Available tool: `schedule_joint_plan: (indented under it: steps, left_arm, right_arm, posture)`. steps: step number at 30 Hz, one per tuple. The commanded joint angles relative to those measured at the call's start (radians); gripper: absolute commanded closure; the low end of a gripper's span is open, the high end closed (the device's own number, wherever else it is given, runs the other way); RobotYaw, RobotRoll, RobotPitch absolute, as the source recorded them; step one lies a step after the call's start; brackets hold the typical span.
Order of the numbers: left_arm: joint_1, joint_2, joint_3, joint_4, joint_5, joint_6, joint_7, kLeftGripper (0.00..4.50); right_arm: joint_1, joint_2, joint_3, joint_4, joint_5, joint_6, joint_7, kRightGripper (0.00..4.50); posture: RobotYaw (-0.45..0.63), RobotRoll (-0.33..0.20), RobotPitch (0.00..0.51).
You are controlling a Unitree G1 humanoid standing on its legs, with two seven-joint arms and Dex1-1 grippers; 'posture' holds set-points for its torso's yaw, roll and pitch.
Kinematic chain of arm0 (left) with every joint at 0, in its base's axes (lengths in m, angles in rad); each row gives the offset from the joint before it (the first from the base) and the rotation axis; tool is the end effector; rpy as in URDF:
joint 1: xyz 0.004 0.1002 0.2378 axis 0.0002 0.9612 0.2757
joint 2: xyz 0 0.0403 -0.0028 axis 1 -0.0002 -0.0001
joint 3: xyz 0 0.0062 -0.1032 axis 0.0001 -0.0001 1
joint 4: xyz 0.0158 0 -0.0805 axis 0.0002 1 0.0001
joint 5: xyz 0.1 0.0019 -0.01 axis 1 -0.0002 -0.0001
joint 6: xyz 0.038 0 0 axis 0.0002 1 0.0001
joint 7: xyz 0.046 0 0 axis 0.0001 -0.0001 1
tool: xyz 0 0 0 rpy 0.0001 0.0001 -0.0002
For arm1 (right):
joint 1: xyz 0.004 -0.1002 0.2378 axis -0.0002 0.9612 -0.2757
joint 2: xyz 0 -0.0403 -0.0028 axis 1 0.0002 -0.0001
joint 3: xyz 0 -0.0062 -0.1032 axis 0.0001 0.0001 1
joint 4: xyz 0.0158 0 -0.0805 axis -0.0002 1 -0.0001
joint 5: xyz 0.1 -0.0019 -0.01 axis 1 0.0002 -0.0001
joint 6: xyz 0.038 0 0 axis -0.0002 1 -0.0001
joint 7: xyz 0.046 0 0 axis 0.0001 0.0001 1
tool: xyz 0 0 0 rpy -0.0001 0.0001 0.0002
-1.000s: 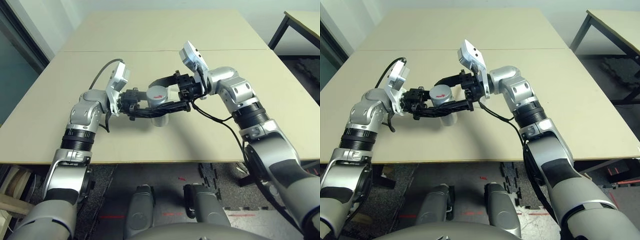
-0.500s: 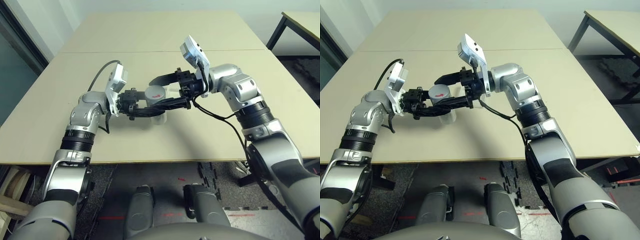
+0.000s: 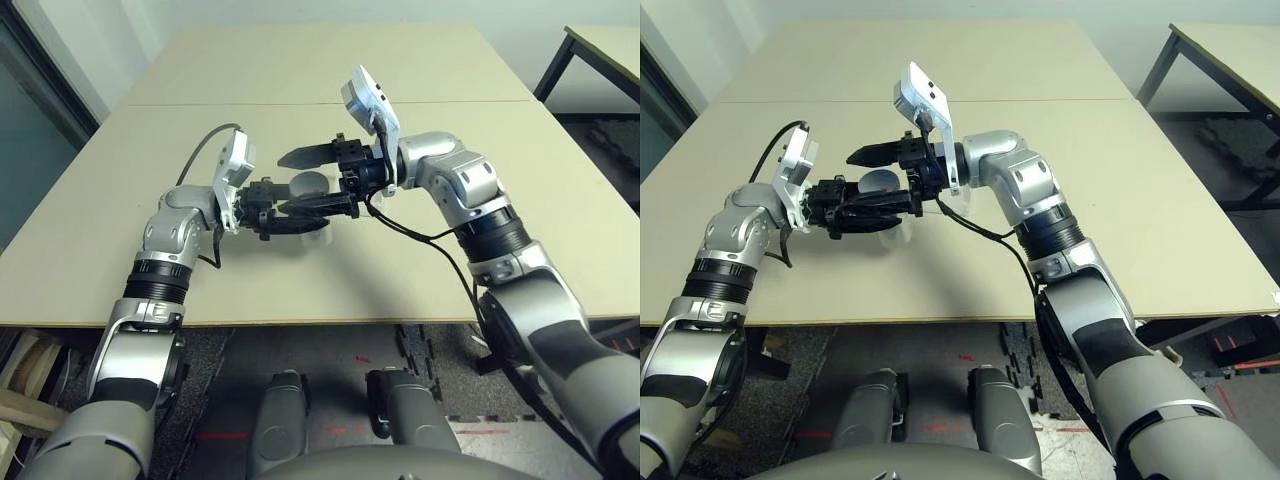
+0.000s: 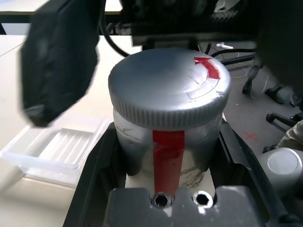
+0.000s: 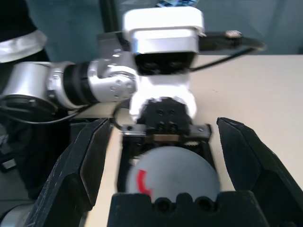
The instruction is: Pour the medicine from the bottle into the box.
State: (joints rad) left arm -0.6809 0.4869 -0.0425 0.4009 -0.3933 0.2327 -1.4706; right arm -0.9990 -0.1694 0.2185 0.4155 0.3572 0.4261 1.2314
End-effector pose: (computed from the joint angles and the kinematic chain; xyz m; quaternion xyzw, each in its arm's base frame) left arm 0.3183 0.2174 0.1589 0.0496 0.0115 -0.6750 0.7361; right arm 0.3367 -0.0786 0.2119 -0.0483 -0.0068 0.7288 0.6830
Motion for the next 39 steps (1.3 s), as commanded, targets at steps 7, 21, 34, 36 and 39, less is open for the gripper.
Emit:
schedule_joint_plan:
  steps: [7,21,34,36,39]
  left_arm:
    - [0.010,0.011,-0.003,-0.049,-0.015,0.021,-0.002,1.95]
    - [0.006,0.045,0.011,-0.017,-0.015,0.012,-0.003,1.95]
    - [-0.008,0.049,0.026,0.039,0.000,-0.024,0.001,1.95]
    - [-0.010,0.048,0.027,0.045,0.001,-0.030,0.003,1.95]
    - [-0.018,0.043,0.027,0.061,0.004,-0.041,0.007,1.95]
  right_arm:
    - [-0.004,-0.022,-0.024,0.071,-0.025,-0.067,-0.018,0.00]
    - [0.043,-0.158,-0.060,-0.006,0.017,-0.015,-0.003,0.00]
    - [0.072,-0.235,-0.091,-0.112,0.040,0.077,0.004,0.00]
    - [0.067,-0.231,-0.092,-0.127,0.044,0.088,-0.003,0.00]
    - [0.058,-0.210,-0.083,-0.152,0.045,0.104,-0.027,0.00]
  posture:
    - [0.04,0.000,0.053]
    - [0.02,0.000,0.056]
    - [0.01,0.000,0.058]
    - [0.01,0.000,0.056]
    - [0.01,0.000,0.056]
